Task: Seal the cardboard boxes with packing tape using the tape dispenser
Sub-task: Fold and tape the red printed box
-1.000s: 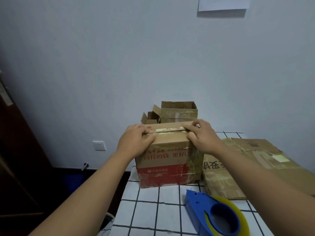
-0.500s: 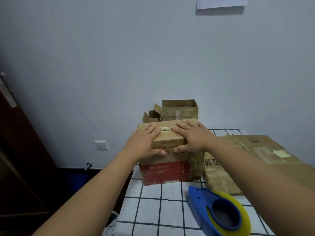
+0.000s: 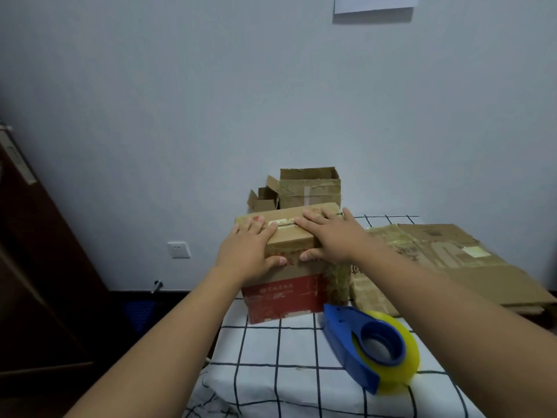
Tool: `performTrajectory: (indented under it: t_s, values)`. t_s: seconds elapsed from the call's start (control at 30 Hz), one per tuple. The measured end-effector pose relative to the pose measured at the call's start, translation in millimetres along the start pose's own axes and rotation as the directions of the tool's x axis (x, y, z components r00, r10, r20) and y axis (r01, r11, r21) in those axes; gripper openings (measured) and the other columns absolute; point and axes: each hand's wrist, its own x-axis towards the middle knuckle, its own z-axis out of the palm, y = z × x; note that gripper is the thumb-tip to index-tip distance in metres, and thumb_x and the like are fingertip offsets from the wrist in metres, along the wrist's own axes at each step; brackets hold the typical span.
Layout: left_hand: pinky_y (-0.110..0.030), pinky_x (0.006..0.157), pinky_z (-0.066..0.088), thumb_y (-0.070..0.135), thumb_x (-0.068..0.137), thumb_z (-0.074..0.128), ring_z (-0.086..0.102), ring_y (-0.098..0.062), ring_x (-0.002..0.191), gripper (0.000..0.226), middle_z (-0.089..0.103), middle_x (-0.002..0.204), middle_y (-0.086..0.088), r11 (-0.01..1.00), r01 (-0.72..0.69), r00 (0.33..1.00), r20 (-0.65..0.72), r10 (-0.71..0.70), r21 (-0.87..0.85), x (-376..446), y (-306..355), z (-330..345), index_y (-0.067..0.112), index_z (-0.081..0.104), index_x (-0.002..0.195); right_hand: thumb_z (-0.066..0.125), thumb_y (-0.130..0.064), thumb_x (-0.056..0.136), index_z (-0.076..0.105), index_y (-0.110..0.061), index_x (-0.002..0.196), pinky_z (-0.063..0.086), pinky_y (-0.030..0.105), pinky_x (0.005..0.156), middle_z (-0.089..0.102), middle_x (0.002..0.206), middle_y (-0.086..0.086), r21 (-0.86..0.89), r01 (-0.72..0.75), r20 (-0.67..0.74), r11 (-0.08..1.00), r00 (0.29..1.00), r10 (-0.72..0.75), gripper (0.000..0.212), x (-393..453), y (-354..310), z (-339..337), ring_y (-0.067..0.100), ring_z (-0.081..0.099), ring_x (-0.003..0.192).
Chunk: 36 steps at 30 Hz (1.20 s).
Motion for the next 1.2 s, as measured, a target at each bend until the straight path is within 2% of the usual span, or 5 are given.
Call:
performTrajectory:
  t_s: [0.13,0.27,0.57,0.83,1.2]
  values:
    - [-0.044,0.121,0.007,0.077,0.083,0.045,0.007,-0.024,0.151,0.090,0.010,0.165,-0.003,1.000,0.013,0.999,0.037,-0.012,-0.011,1.2,1.4,-1.2,0.035,0.010,0.155,0.045,-0.071,0.091,0.004,-0.034,0.158,-0.002,0.058,0.120,0.006,0.168,-0.005,0.095,-0.092,-0.159,0.991,0.982,0.106,0.087,-21.6,-7.8,6.7,0.021,0.001,0.154]
    - [-0.047,0.120,0.007,0.078,0.081,0.046,0.007,-0.025,0.151,0.091,0.011,0.165,-0.002,1.000,0.011,1.000,0.019,-0.011,-0.027,0.1,-0.3,0.4,0.038,0.010,0.154,0.043,-0.059,0.091,0.041,-0.021,0.144,0.041,0.045,0.107,0.047,0.141,0.002,0.330,-0.147,-0.478,0.933,0.826,0.299,0.065,-86.9,-15.4,41.6,0.024,0.044,0.131]
    - [-0.048,0.121,0.011,0.077,0.081,0.048,0.012,-0.026,0.149,0.089,0.016,0.163,0.001,0.999,0.002,1.000,-0.010,-0.002,-0.034,1.9,-0.7,0.5,0.036,0.017,0.154,0.040,-0.081,0.083,0.044,-0.025,0.119,0.041,0.035,0.086,0.064,0.105,-0.006,0.160,-0.364,0.088,0.918,0.931,0.354,0.067,-162.3,-42.5,115.7,0.018,0.061,0.096]
    - [-0.047,0.120,0.010,0.075,0.083,0.050,0.012,-0.021,0.150,0.087,0.015,0.164,0.003,0.999,0.012,1.000,0.027,-0.011,-0.051,1.7,1.5,-2.1,0.037,0.017,0.154,0.048,-0.049,0.097,0.004,-0.018,0.157,0.042,0.030,0.058,0.068,0.103,0.000,0.194,-0.413,0.098,0.890,0.911,0.401,0.080,-165.2,-60.6,130.9,0.019,0.066,0.084]
    - [-0.044,0.119,0.015,0.073,0.084,0.051,0.016,-0.020,0.149,0.084,0.020,0.163,0.005,0.997,-0.006,0.999,-0.042,0.003,-0.073,-1.6,2.1,-0.8,0.038,0.020,0.154,0.057,-0.059,0.091,0.008,-0.033,0.150,0.049,0.033,0.076,0.059,0.121,-0.004,0.501,-0.142,-0.222,0.853,0.932,0.285,0.081,-181.3,-44.8,34.2,0.020,0.060,0.092]
